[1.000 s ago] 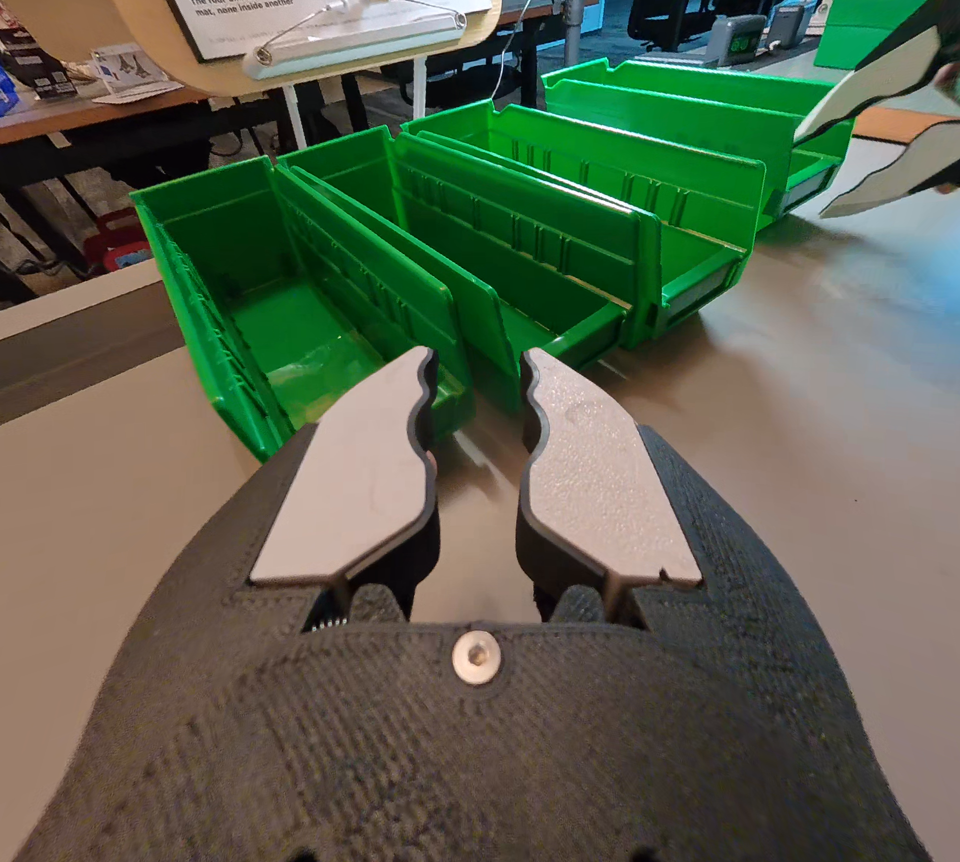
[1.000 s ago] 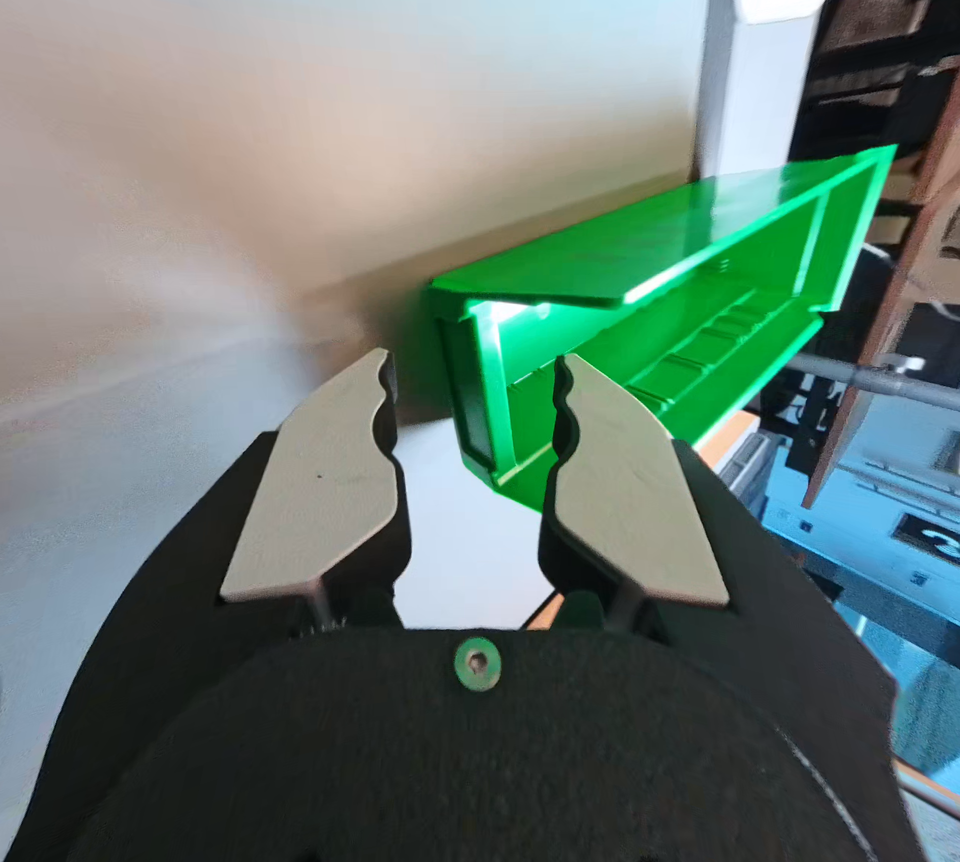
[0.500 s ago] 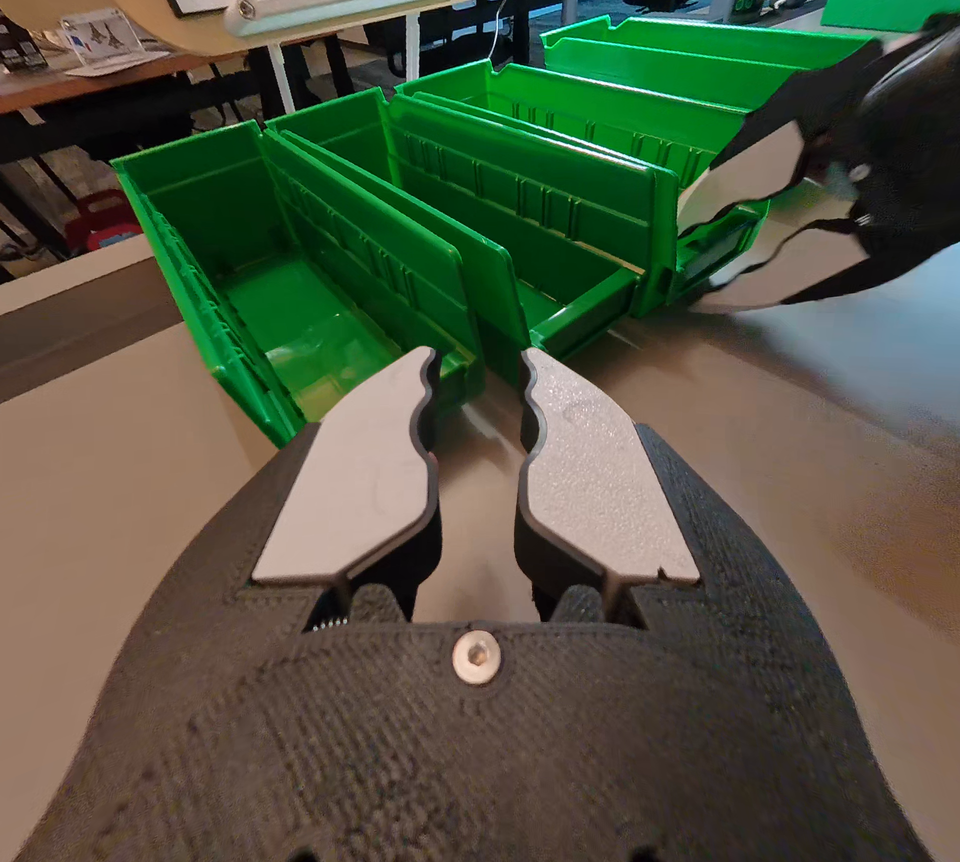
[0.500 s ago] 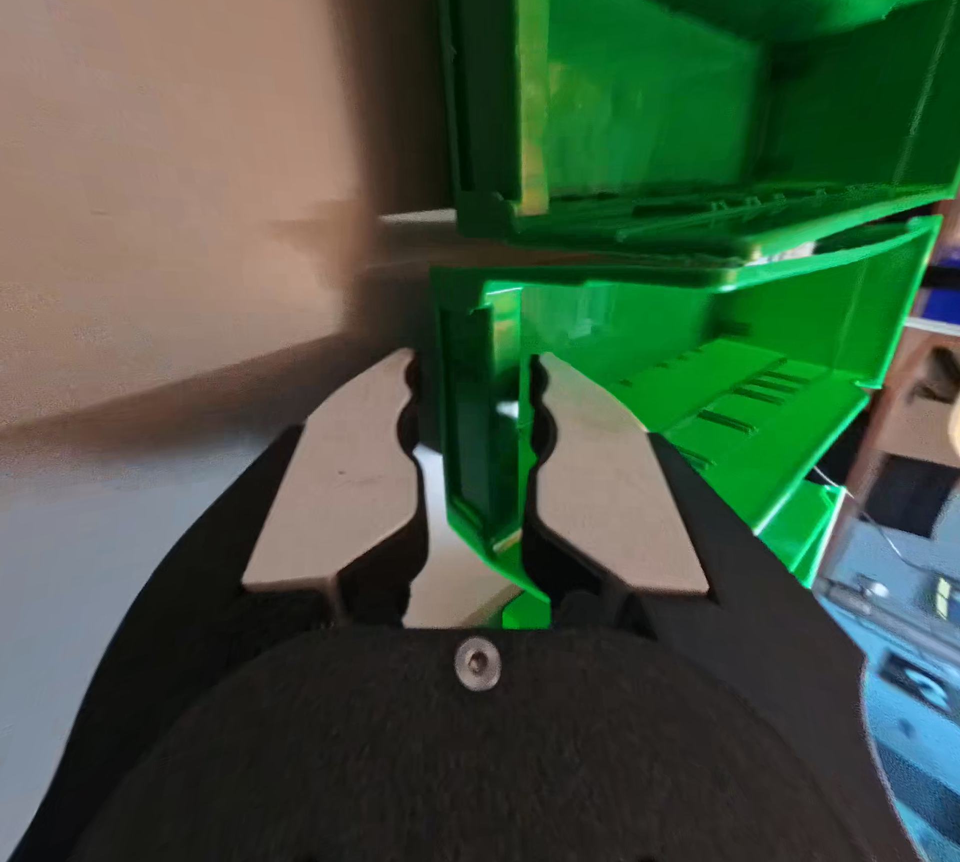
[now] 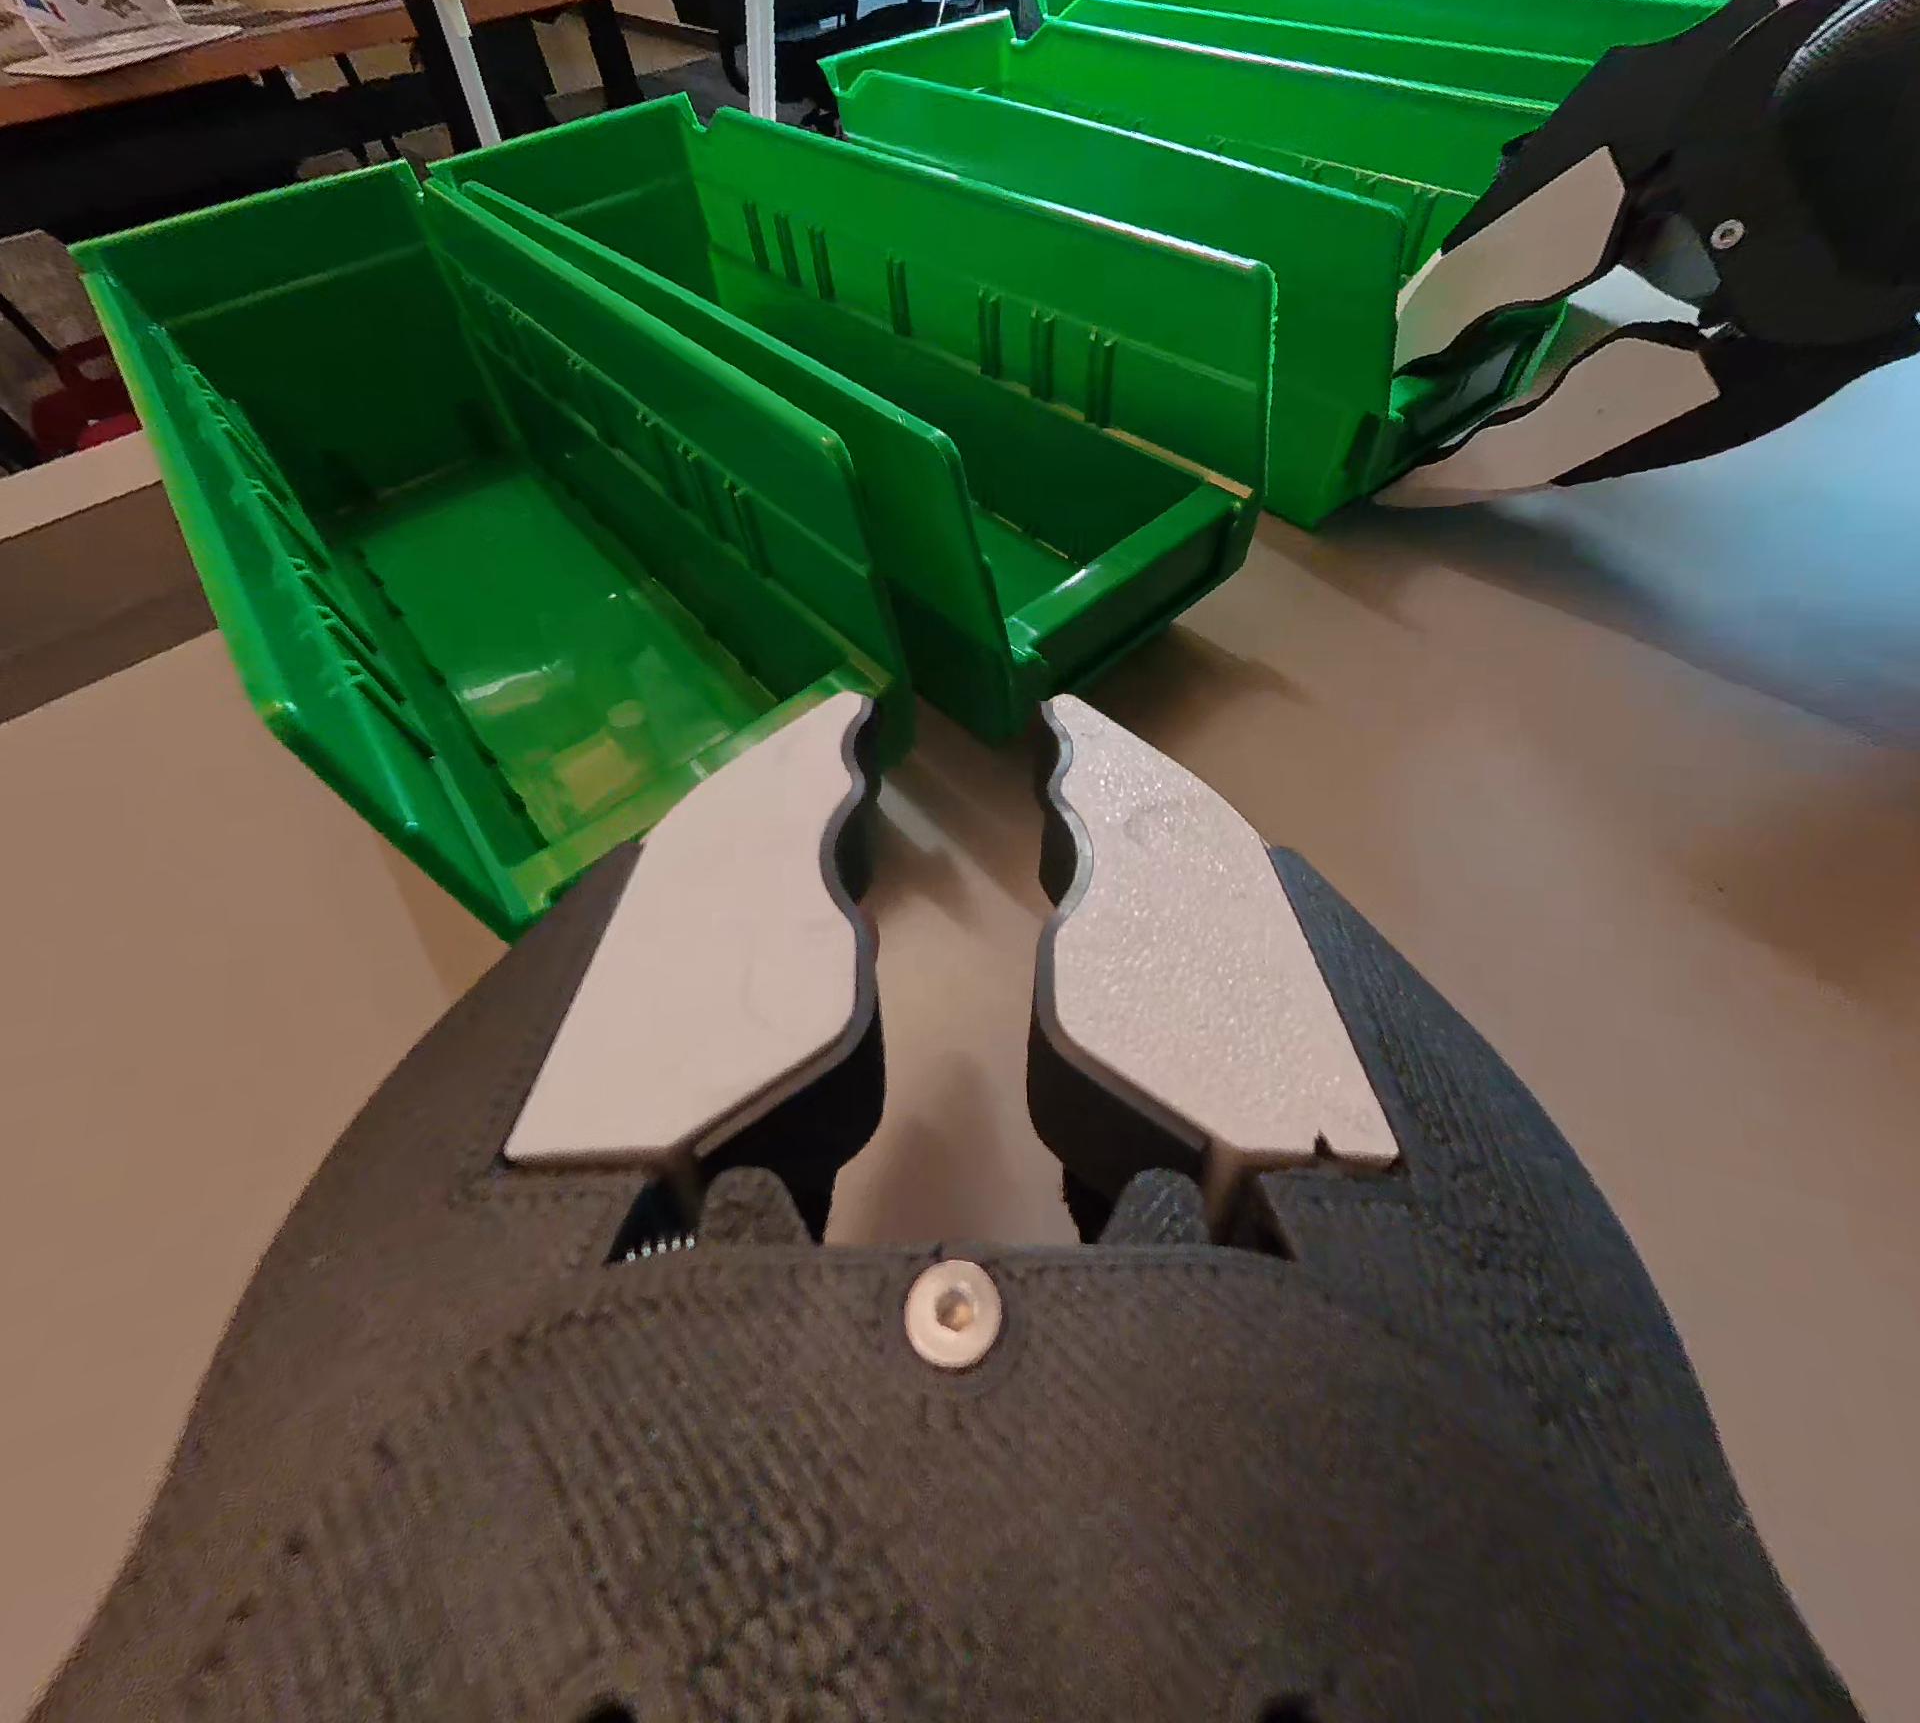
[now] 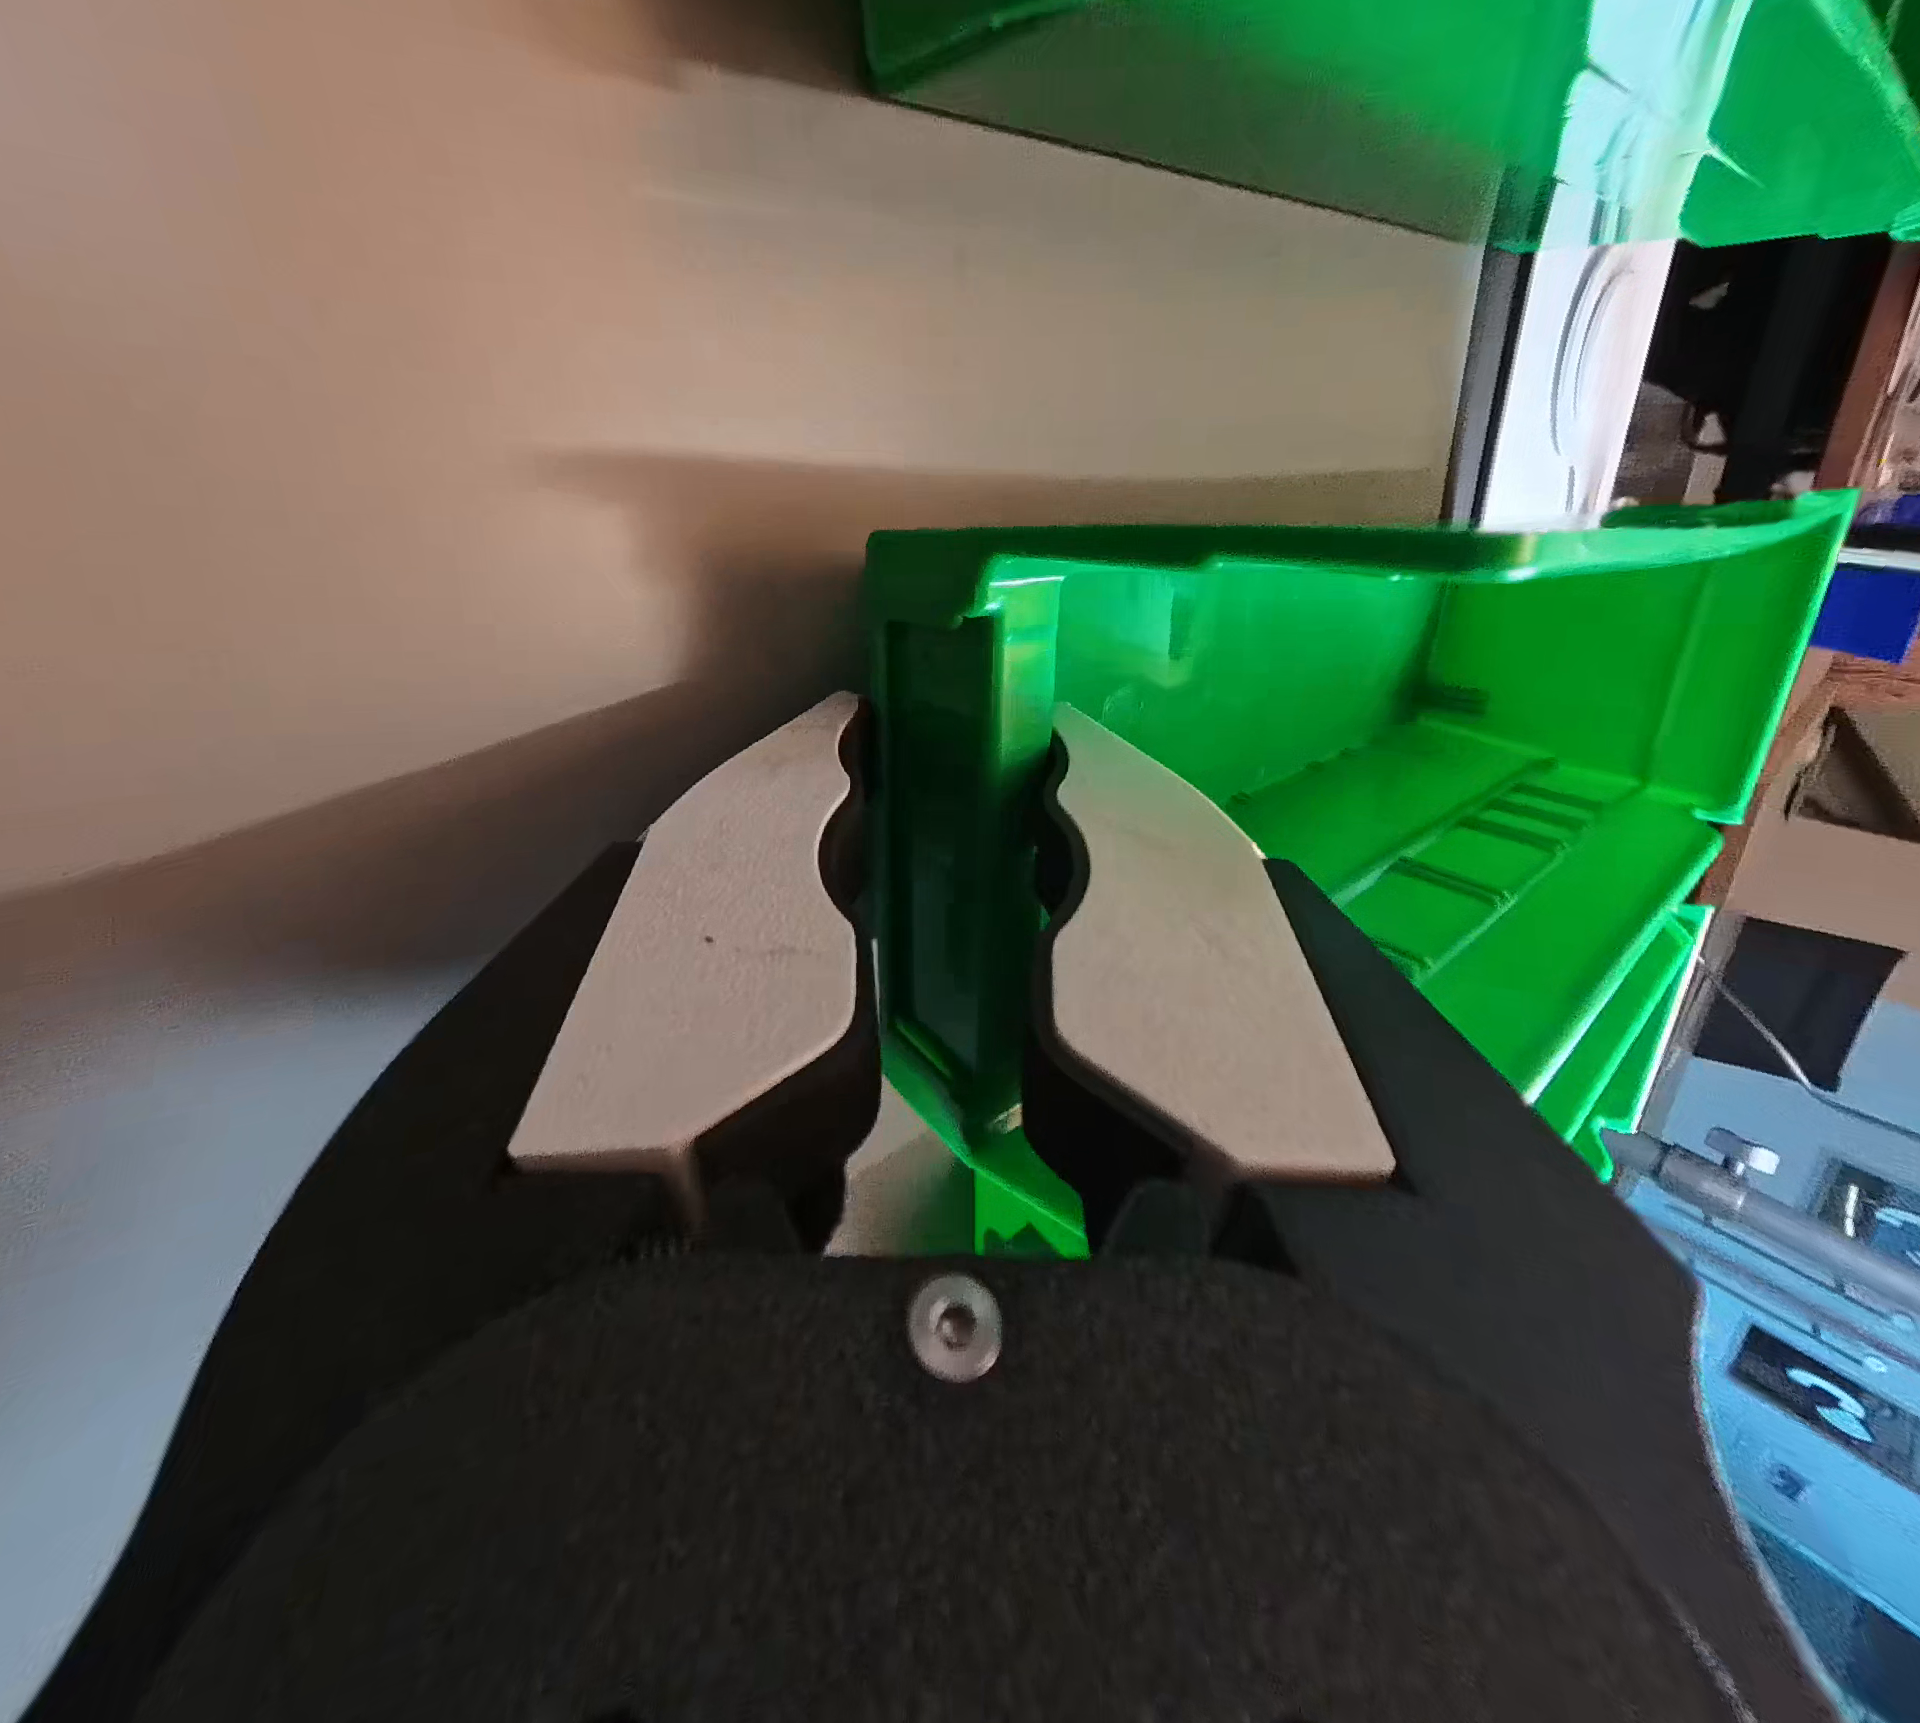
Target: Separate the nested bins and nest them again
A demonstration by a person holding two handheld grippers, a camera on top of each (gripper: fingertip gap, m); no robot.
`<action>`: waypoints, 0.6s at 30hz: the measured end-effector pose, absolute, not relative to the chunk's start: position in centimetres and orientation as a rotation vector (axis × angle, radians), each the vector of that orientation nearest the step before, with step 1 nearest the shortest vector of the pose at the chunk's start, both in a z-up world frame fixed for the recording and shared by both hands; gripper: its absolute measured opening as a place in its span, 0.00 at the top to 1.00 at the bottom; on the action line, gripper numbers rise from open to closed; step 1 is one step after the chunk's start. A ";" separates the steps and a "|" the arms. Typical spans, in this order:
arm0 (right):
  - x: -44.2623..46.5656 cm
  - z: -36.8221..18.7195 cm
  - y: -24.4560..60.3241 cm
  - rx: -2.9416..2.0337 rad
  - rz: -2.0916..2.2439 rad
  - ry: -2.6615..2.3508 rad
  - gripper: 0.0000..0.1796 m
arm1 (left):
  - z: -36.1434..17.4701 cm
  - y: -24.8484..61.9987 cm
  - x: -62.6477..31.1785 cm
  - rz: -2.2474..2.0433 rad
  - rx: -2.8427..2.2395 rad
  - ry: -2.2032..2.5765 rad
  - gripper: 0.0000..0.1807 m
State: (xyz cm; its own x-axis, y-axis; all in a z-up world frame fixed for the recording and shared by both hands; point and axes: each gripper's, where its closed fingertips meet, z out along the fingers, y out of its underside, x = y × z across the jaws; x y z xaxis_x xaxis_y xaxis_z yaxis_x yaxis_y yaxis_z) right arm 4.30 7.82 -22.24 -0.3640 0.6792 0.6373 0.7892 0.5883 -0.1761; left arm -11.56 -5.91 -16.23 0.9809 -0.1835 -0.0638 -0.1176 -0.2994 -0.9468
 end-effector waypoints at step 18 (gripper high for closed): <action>4.1 -18.5 5.6 -1.138 -0.015 -1.963 0.80 | -16.1 -5.8 -11.9 -0.090 -1.871 0.197 0.85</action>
State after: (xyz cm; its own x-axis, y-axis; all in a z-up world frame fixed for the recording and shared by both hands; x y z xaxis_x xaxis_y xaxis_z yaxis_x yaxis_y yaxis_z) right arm 4.12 5.61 -18.45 -0.2293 0.7078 0.6682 0.7180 0.5864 -0.3749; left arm -11.87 -5.80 -16.12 0.9827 -0.1814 -0.0374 -0.0903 -0.2930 -0.9518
